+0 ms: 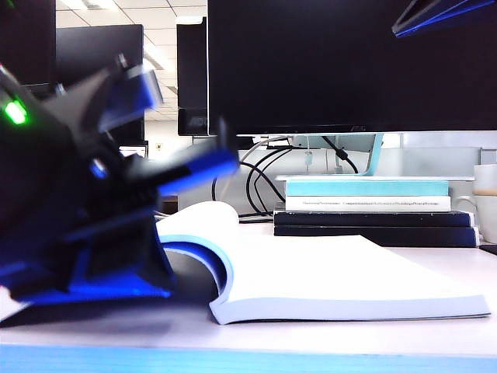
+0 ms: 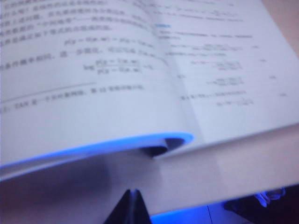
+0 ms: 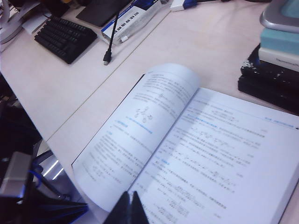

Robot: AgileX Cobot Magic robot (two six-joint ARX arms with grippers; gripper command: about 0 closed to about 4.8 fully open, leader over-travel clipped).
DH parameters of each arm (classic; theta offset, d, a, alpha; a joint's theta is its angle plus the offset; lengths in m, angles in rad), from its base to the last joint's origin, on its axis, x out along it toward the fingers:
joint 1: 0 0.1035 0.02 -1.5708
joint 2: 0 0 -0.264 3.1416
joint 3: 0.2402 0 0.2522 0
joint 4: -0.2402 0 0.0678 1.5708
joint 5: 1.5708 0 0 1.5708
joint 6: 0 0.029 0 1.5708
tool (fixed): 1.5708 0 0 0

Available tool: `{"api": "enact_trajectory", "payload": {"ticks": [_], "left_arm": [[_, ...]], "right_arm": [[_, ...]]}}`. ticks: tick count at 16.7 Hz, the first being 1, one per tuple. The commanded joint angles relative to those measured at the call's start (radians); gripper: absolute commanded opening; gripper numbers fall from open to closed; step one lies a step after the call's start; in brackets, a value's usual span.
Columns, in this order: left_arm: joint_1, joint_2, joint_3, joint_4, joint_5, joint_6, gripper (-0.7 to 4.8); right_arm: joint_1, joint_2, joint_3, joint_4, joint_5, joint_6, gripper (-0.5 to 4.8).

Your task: Close the book.

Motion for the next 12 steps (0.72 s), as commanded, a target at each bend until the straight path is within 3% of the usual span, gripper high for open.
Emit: {"api": "enact_trajectory", "payload": {"ticks": [1, 7, 10, 12], "left_arm": [[0.045, 0.029, 0.003, 0.030, 0.006, -0.034, -0.05], [0.137, 0.029, 0.003, 0.086, 0.006, 0.013, -0.05], [0.192, 0.029, 0.003, 0.186, 0.017, 0.124, -0.05], [0.229, 0.029, 0.008, 0.313, 0.084, 0.234, -0.05]], "right_arm": [[0.000, -0.003, 0.004, 0.005, -0.007, 0.000, -0.02], [0.000, -0.003, 0.004, -0.083, -0.037, -0.004, -0.02], [0.000, -0.003, 0.004, -0.083, -0.058, -0.004, -0.02], [0.000, -0.003, 0.004, -0.083, -0.059, -0.004, -0.02]]}}
